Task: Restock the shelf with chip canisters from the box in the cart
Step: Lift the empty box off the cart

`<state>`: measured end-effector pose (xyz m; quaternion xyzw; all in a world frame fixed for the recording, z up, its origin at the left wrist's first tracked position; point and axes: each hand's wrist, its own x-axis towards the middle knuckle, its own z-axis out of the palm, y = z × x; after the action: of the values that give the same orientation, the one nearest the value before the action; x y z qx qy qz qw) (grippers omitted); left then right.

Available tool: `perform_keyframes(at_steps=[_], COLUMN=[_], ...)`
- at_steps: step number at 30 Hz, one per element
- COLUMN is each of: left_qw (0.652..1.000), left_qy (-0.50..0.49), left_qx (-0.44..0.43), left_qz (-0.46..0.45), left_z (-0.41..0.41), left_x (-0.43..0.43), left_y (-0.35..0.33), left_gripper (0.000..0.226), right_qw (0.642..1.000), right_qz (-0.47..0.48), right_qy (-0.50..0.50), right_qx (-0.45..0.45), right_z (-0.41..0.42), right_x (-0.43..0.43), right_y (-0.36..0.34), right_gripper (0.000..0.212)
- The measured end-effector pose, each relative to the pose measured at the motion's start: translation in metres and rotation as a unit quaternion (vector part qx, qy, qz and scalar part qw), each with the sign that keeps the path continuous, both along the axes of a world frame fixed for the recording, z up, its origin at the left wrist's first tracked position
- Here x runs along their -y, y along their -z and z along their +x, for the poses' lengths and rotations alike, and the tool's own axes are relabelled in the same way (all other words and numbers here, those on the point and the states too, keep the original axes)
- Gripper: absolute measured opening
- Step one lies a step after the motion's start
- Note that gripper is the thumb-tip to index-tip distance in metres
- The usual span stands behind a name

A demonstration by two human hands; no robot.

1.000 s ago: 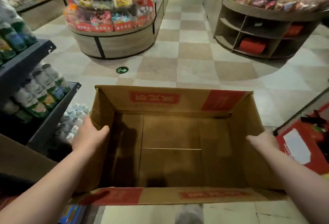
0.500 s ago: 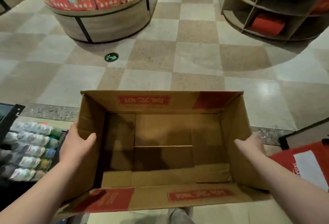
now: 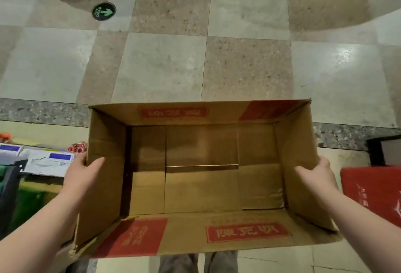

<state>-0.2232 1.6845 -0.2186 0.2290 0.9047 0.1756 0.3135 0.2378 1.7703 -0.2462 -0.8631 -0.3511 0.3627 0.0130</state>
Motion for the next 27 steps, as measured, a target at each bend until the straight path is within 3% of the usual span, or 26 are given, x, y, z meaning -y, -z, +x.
perform_keyframes(at_steps=[6,14,21,27], left_qw=[0.997,0.989,0.986,0.984], left_qy=[-0.016,-0.030,-0.019,-0.006], left_qx=[0.065,0.108,0.129,0.154], left_qz=[-0.050,-0.092,-0.104,-0.086], left_z=[-0.010,-0.019,-0.029,-0.028], left_x=[-0.021,-0.041,-0.051,-0.056], left_y=[0.125,0.267,0.341,0.362], left_gripper=[0.034,0.049,0.040,0.038], right_qw=[0.998,0.993,0.991,0.984], right_qz=[-0.037,-0.075,-0.076,-0.103], right_qy=[0.045,0.087,0.108,0.116], right_qx=[0.010,-0.014,-0.034,-0.091], right_z=[0.002,0.003,0.002,0.004], right_x=[-0.007,-0.001,-0.001,0.006], right_y=[0.115,0.246,0.315,0.340], right_gripper=[0.069,0.058,0.056,0.059])
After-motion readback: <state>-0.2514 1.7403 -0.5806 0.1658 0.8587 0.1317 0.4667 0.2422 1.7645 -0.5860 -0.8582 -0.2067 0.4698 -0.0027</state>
